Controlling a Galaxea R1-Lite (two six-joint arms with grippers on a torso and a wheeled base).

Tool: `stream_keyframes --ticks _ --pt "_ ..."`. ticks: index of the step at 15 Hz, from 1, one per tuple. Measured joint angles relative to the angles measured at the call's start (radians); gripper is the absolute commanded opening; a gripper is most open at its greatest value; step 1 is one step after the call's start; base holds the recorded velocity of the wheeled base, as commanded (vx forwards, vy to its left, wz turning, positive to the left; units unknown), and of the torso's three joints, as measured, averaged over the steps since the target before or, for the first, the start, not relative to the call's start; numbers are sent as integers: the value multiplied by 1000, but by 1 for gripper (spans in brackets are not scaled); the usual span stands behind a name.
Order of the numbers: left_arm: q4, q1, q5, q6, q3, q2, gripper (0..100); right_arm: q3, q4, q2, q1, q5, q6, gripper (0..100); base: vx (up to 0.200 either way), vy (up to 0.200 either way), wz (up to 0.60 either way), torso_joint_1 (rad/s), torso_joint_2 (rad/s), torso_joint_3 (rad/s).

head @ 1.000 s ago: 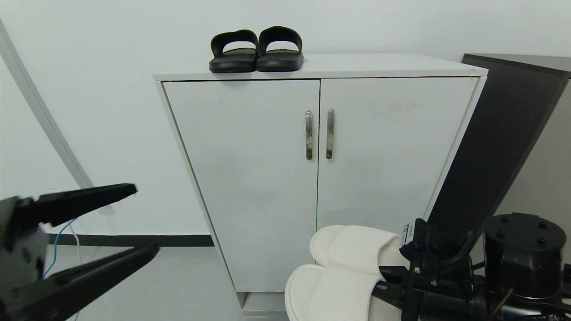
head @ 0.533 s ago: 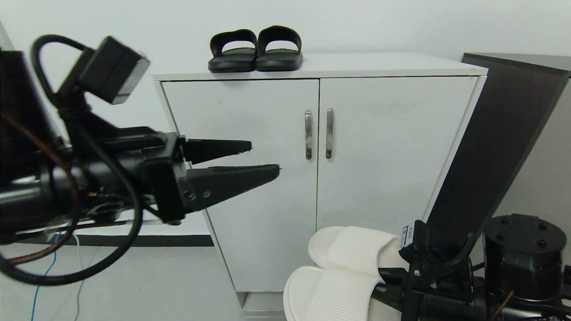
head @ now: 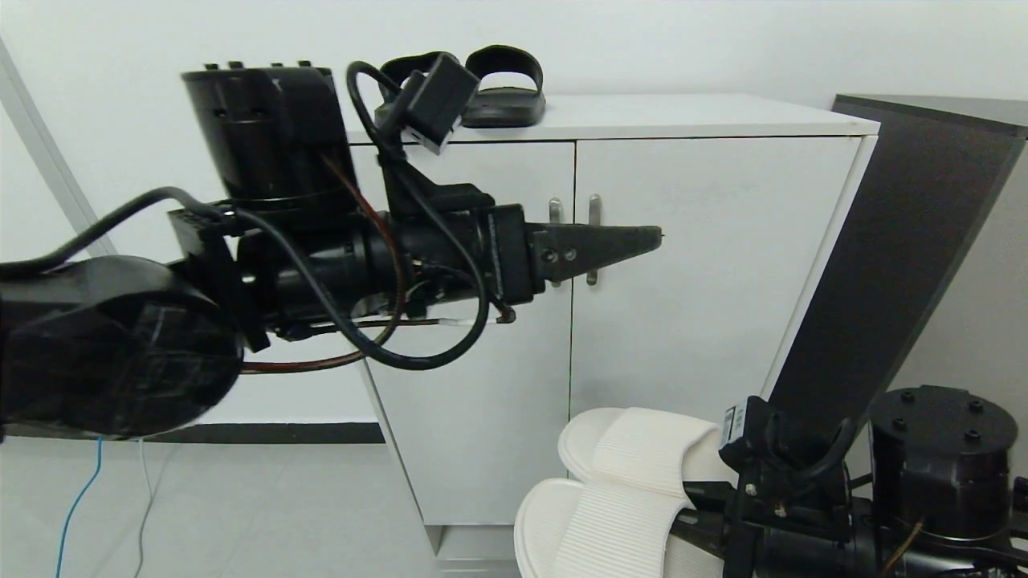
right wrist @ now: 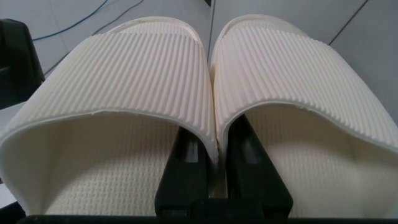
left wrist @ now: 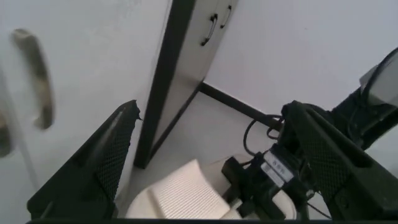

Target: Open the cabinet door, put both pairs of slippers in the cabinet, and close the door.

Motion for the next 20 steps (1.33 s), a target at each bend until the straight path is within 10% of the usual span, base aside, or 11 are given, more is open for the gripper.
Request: stream_keyframes --ticks 11,20 --pt "-10 -7 263 -17 -123 169 100 15 -3 -3 1 -4 -20 0 0 0 0 0 0 0" --pt "52 1 323 -17 -317 311 100 19 -2 0 2 -2 -23 0 0 0 0 0 0 0"
